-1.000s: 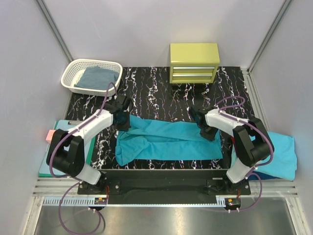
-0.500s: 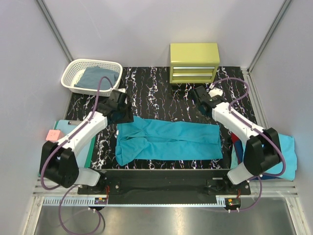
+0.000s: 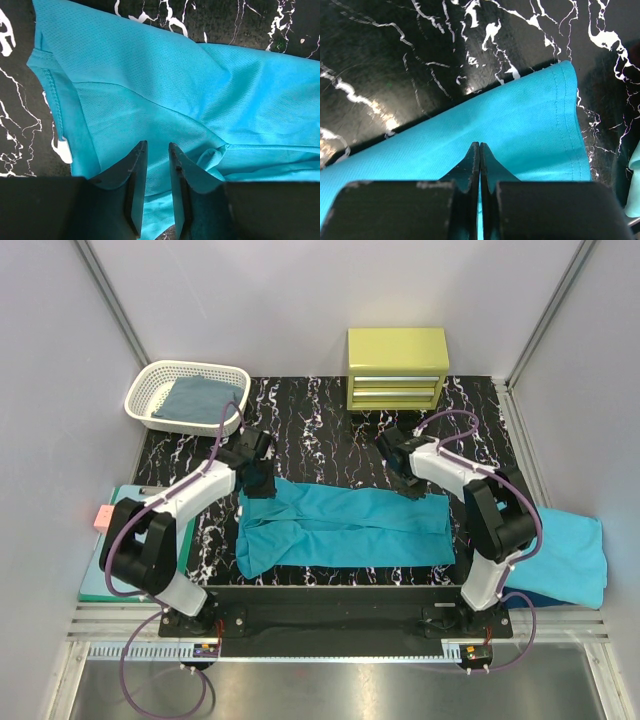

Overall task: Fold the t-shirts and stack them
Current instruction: Fold the tshirt

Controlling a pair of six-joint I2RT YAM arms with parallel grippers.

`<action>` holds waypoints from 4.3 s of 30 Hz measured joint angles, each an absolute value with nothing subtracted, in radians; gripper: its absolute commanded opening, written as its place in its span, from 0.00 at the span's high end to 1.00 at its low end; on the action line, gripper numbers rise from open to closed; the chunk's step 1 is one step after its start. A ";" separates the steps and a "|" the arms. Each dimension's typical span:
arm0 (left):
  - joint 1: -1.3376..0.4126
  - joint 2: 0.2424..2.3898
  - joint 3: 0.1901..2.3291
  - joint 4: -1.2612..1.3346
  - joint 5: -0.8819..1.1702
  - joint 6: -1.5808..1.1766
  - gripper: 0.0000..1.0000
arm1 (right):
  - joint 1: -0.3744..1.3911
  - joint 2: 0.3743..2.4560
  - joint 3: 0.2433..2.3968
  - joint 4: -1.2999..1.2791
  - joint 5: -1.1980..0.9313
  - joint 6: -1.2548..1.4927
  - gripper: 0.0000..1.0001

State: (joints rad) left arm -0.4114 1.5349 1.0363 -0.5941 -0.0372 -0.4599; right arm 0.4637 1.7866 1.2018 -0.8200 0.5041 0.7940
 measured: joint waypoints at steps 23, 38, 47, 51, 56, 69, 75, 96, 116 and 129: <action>-0.419 1.570 0.996 -0.715 -0.058 -0.446 0.73 | 0.415 1.914 1.283 -0.909 0.496 0.833 0.86; -0.420 1.529 1.108 -0.686 -0.088 -0.455 0.56 | 0.466 1.650 1.264 -0.730 0.265 0.671 0.67; -0.420 1.679 1.140 -0.684 -0.083 -0.456 0.56 | 0.493 1.595 1.230 -0.730 0.233 0.628 0.69; -0.420 1.729 1.202 -0.672 -0.083 -0.456 0.57 | 0.500 1.595 1.210 -0.730 0.217 0.612 0.69; -0.420 1.778 1.233 -0.657 -0.081 -0.456 0.65 | 0.502 1.595 1.206 -0.729 0.217 0.585 0.69; -0.420 1.791 1.185 -0.659 -0.080 -0.466 0.93 | 0.502 1.596 1.200 -0.729 0.217 0.557 0.71; -0.420 1.712 1.169 -0.663 -0.080 -0.468 0.58 | 0.503 1.606 1.198 -0.725 0.215 0.559 0.67; -0.503 1.515 1.019 -0.710 -0.032 -0.492 0.59 | 0.505 1.684 1.144 -0.650 0.133 0.588 0.70; -0.516 1.510 0.974 -0.693 -0.027 -0.499 0.56 | 0.509 1.683 1.111 -0.646 0.133 0.604 0.70; -0.525 1.437 0.974 -0.678 0.038 -0.498 0.59 | 0.509 1.681 1.087 -0.646 0.134 0.611 0.70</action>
State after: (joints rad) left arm -0.5251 1.4372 0.9741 -0.6781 0.0376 -0.4980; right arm 0.5087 1.6806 1.0874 -0.6460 0.1337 0.6106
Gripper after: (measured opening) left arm 0.425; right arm 0.299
